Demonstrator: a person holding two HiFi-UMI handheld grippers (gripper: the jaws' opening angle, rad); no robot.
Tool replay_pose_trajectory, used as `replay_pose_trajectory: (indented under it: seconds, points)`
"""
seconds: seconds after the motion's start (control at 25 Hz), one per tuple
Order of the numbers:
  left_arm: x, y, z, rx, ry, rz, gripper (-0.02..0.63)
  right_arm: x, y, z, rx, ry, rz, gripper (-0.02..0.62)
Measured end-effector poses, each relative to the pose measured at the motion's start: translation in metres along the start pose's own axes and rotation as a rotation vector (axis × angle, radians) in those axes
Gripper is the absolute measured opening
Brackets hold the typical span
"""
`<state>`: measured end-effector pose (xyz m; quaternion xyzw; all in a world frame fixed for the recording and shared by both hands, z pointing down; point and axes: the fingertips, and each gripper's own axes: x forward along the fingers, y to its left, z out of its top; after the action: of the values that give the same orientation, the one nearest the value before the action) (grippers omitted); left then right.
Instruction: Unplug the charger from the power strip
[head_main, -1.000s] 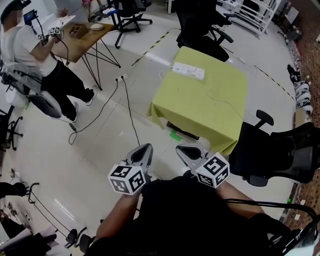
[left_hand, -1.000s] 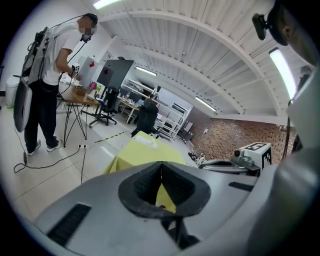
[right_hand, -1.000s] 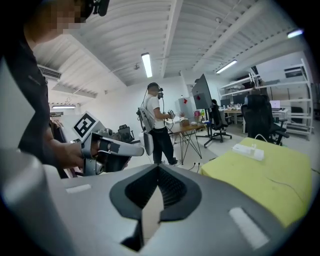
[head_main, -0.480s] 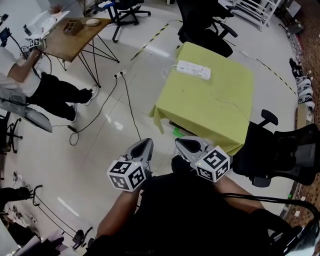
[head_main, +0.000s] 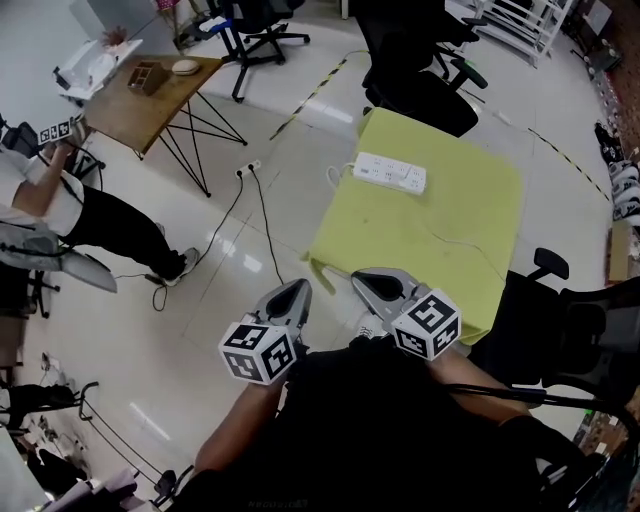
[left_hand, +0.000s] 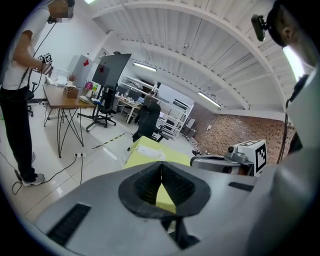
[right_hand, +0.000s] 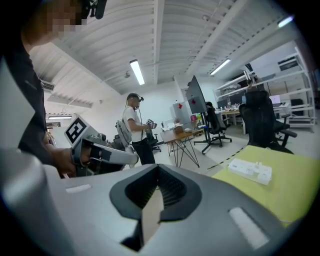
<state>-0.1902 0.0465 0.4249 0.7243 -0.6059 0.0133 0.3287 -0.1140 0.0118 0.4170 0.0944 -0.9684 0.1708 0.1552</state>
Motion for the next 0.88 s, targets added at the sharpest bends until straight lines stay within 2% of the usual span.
replay_pose_trajectory:
  seconds: [0.24, 0.44, 0.88]
  points:
    - [0.06, -0.011, 0.013, 0.021, 0.019, -0.009, 0.007, -0.013, -0.061, 0.008, 0.013, -0.017, -0.023, 0.003]
    - [0.099, -0.028, 0.014, 0.04, 0.059, -0.046, 0.006, -0.027, -0.102, -0.001, 0.058, -0.02, -0.07, 0.003]
    - [0.16, -0.03, 0.027, 0.067, 0.164, -0.12, 0.007, -0.041, -0.187, -0.023, 0.189, 0.01, -0.245, 0.003]
